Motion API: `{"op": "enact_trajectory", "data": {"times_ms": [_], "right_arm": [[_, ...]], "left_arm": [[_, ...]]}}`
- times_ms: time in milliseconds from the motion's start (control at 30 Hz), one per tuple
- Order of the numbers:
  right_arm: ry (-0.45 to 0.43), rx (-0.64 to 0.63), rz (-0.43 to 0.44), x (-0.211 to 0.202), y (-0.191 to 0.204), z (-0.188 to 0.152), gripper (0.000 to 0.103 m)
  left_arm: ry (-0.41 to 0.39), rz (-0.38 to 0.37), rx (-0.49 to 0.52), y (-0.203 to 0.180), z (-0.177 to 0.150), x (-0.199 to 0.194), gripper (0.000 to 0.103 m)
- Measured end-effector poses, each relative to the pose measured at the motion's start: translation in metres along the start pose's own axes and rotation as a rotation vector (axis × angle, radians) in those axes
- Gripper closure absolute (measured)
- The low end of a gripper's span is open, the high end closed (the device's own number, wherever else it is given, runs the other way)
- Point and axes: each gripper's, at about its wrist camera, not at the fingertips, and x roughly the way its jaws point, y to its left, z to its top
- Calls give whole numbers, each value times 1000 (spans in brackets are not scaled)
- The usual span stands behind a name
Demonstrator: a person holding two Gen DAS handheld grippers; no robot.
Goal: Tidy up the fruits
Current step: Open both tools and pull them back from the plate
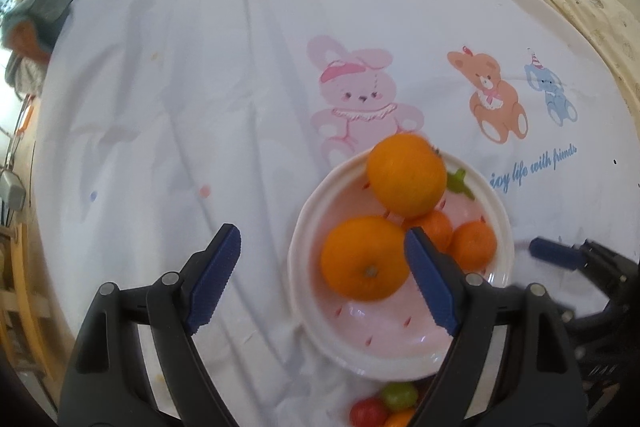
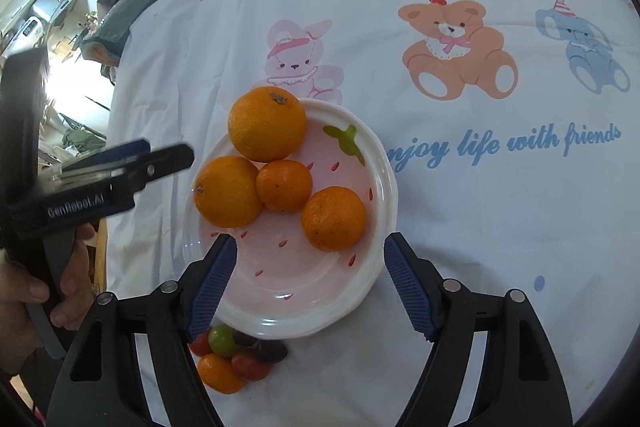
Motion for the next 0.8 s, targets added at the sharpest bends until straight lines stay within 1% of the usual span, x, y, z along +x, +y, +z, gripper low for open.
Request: {"op": "enact_trajectory", "data": {"times_ms": [233,500,800], "right_arm": [[-37,-5,-4,-22,12,-7,24],[-60,9,-1,-43,24,-28,24],[-75,48,-7,-58,34,-60,24]], "left_arm": [[8,-3,-30,11,-33,-26,22],[1,-41,-73,21,-80,-61,22],[-18,-22,-95,39,-117,-85,22]]}}
